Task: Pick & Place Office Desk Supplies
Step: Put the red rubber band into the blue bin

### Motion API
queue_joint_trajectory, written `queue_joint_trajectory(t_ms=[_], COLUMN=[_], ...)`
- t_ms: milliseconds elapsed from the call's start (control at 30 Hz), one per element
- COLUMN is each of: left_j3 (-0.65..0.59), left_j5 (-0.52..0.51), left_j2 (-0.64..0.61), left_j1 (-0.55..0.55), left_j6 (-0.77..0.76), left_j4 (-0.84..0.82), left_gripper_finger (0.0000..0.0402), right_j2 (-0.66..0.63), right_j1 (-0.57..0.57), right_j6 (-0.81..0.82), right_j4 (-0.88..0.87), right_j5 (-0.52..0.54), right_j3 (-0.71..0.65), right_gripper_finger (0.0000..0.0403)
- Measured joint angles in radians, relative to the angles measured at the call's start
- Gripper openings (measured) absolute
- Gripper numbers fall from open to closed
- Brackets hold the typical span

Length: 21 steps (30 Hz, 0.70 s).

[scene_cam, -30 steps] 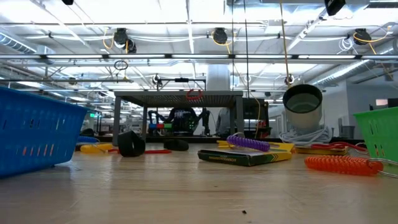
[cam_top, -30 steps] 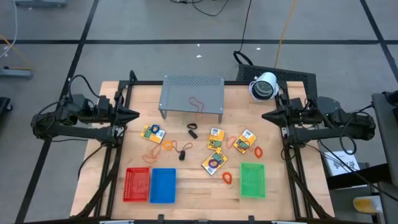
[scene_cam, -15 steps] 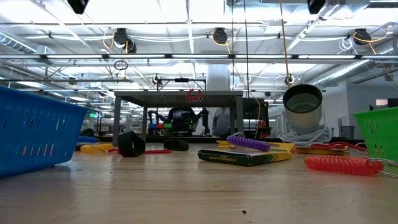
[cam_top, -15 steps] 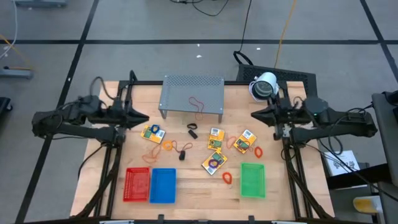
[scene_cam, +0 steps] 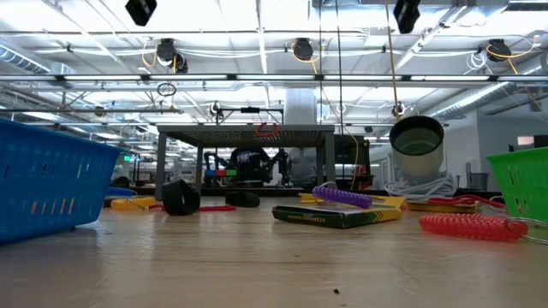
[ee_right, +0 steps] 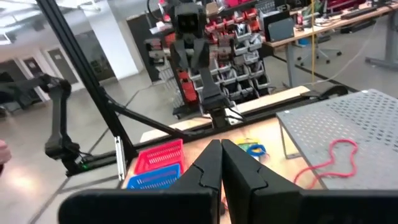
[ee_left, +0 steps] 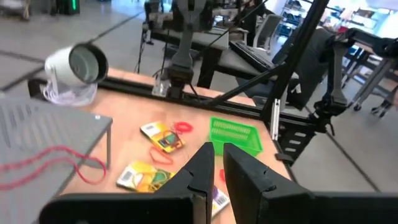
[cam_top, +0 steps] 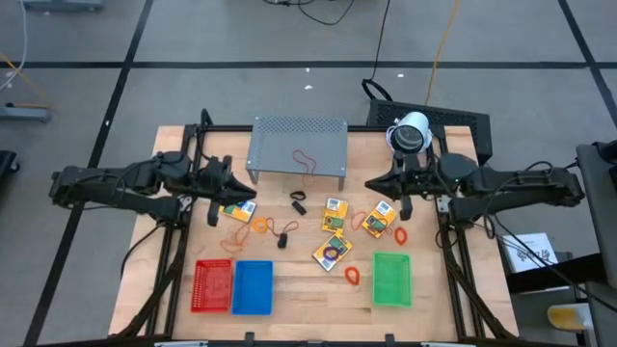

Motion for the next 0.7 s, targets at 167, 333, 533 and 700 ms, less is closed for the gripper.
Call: queue_joint_trajectory(t_ms=[167,333,533,700], left_j3=[0.0,0.0,0.0,0.0], left_j5=[-0.004,-0.005,0.001,0.064], left_j2=[0.002,0.002,0.002,0.002], left_j1=[0.0,0.0,0.0,-0.008], left_j6=[0.035,-0.071,-0.213,-0.171], left_j4=[0.019,0.014,-0.02,-0.057], left_gripper_finger=[0.0042,0.0042,0.0042,0.0042], right_j2=[0.028,0.046,0.086,0.136], right_j1=[0.0,0.0,0.002,0.0], right_j6=[-0.055,-0.072,-0.131,-0.178], right_j4=[-0.011,-0.047,-0.037,-0.024], right_j5=[0.0,-0.057,-0.289,-0.286], right_j3=[0.0,0.0,0.0,0.0], right_gripper_finger=[0.0,0.0,0.0,0.0])
